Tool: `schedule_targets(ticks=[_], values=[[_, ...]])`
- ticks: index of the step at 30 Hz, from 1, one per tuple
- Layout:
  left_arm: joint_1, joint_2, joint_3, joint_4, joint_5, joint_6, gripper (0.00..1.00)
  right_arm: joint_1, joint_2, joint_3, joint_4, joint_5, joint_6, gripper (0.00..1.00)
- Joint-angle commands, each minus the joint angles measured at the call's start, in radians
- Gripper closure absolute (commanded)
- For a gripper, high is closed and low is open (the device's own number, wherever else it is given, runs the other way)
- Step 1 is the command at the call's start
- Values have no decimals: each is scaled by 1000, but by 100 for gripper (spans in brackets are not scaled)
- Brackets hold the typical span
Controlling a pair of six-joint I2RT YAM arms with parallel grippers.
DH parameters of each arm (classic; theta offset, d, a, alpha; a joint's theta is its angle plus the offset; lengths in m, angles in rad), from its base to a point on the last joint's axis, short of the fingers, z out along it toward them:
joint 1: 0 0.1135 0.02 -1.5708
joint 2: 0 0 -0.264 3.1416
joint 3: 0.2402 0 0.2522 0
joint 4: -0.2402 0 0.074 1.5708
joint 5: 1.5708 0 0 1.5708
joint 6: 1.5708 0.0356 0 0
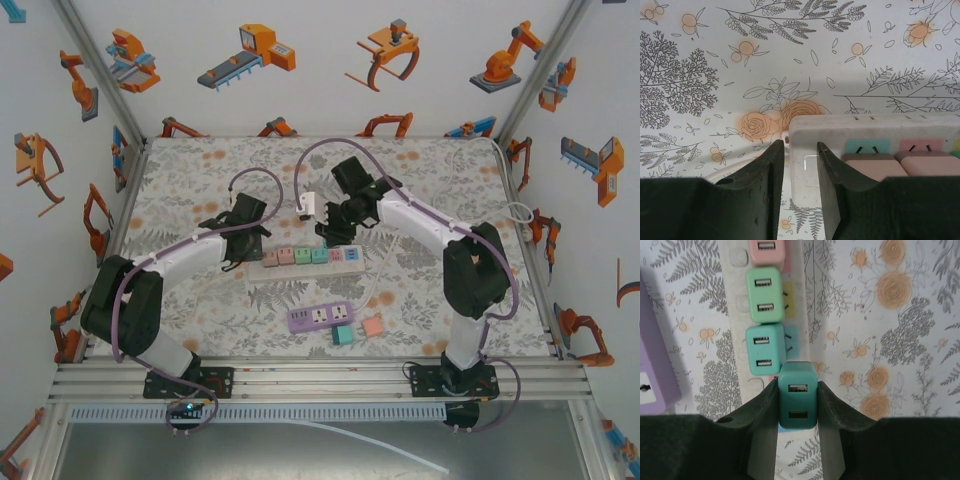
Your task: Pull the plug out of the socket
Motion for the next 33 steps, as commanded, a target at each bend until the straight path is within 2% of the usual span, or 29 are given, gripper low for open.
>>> schedule_targets(ticks=[1, 5, 7, 11, 16, 18, 21, 24, 28, 30, 33], values=[[-7, 50, -76, -151, 4, 7, 64, 21, -27, -4, 23, -48, 39, 93], [-4, -1, -56, -161, 33, 8, 60, 16, -104, -58, 84, -24, 116, 92], [-4, -31, -38, -172, 49, 11, 58, 15, -148, -89, 140, 16, 224, 91], [0, -109, 4, -178, 81, 22, 53, 9, -256, -124, 210, 140, 593, 91], [15, -223, 66, -204, 126, 42, 51, -9, -430, -256, 319, 214, 1025, 90], [15, -287, 71, -179, 202, 75, 51, -25, -501, -328, 370, 216, 1175, 90], [14, -391, 48, -100, 403, 131, 51, -60, -609, -445, 457, 201, 1359, 90], [12, -482, 16, -5, 596, 161, 49, -96, -696, -559, 537, 167, 1475, 90], [-3, -560, -9, 82, 826, 182, 33, -135, -791, -687, 544, 165, 1574, 90], [-23, -586, -19, 94, 879, 195, 23, -162, -826, -765, 554, 158, 1620, 90], [-65, -615, -39, 97, 893, 226, 7, -196, -840, -879, 601, 114, 1663, 90]])
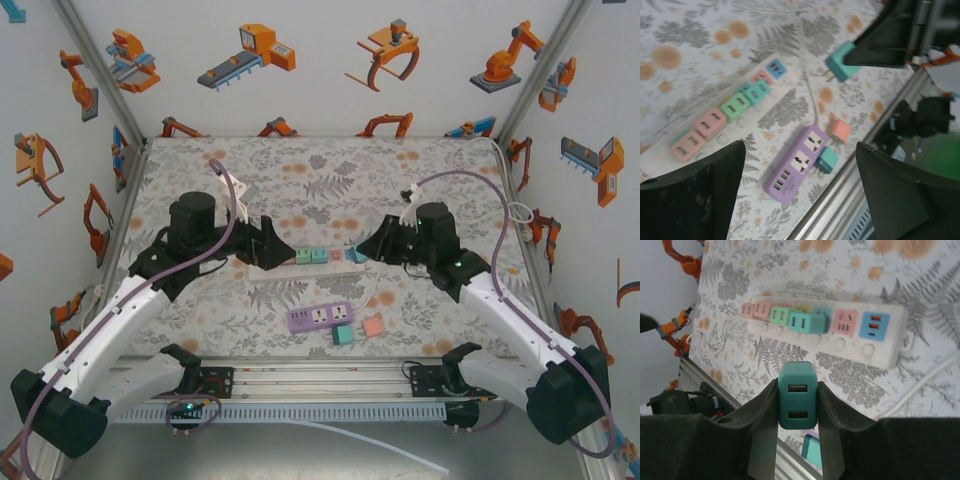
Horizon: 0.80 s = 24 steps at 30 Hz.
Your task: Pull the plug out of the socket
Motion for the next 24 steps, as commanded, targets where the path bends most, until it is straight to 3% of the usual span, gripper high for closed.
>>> schedule_targets(ticks=[1, 8, 14, 20, 24], values=[[-37, -31, -37, 42, 122, 67, 2, -26, -4, -105, 98, -60, 123, 90], [-56, -24, -49, 45, 91, 81, 3, -26, 185, -243, 395, -123, 195, 89], [-59, -44, -74, 41, 49, 73, 3, -25, 303, -266, 441, -101, 170, 86], [-60, -58, -90, 32, 1, 87, 3, -25, 333, -287, 417, -49, 137, 64], [-62, -44, -87, 35, -4, 92, 3, -26, 334, -306, 416, -31, 122, 59]])
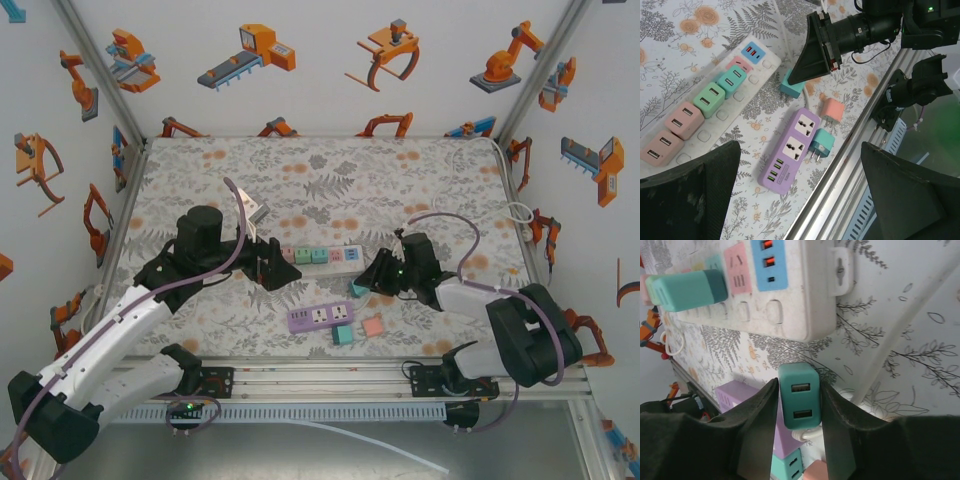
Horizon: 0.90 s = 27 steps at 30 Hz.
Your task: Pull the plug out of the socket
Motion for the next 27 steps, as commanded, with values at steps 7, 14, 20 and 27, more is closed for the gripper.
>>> schedule_targets(ticks=[7, 14, 20, 27], values=[[-4, 0, -2, 10, -37, 40, 3, -1, -38, -23, -74, 103, -53, 49], [-5, -10, -1, -51, -181, 22, 3, 0, -154, 12, -218, 182, -118, 48], [-3, -36, -1, -116, -406, -23, 3, 5, -323, 129, -337, 253, -340, 49], [69, -37, -7, -178, -591, -103, 3, 83, -358, 276, -303, 176, -853, 50]])
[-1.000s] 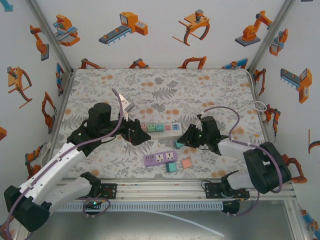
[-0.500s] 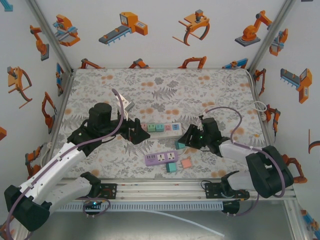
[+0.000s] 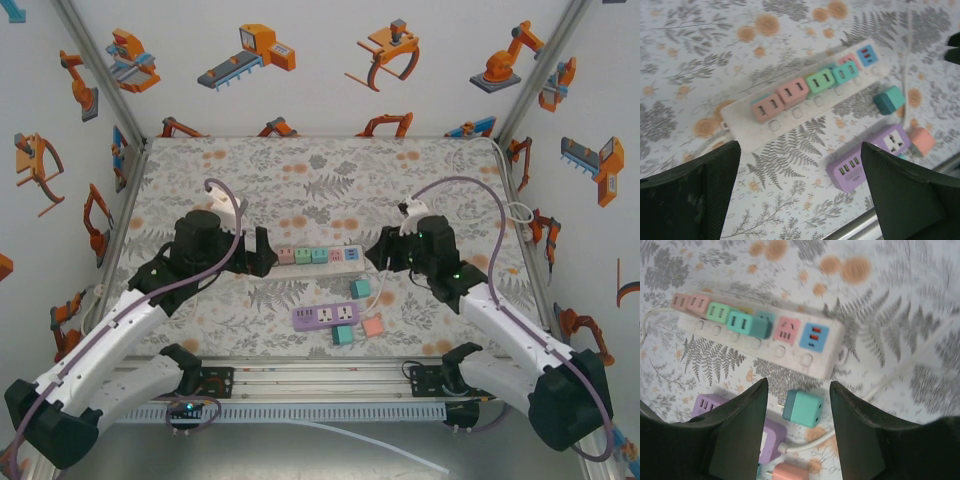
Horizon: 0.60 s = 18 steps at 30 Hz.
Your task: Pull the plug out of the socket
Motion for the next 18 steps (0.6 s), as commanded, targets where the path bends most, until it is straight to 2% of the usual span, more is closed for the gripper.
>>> schedule_targets(ticks=[1, 5, 8, 12, 18], values=[[66, 4, -3, -59, -67, -71, 3, 56, 9, 86, 0, -51, -423, 50], [154, 34, 9, -68, 16, -101, 3, 127, 81, 186, -74, -181, -843, 50], [204, 69, 13, -59, 50, -100, 3, 174, 169, 278, -175, -244, -1078, 50], [265, 142, 36, -63, 71, -80, 3, 235, 270, 359, -209, -240, -1221, 48], [317, 252, 51, -23, 82, -50, 2, 244, 399, 428, -195, -359, -1241, 45]])
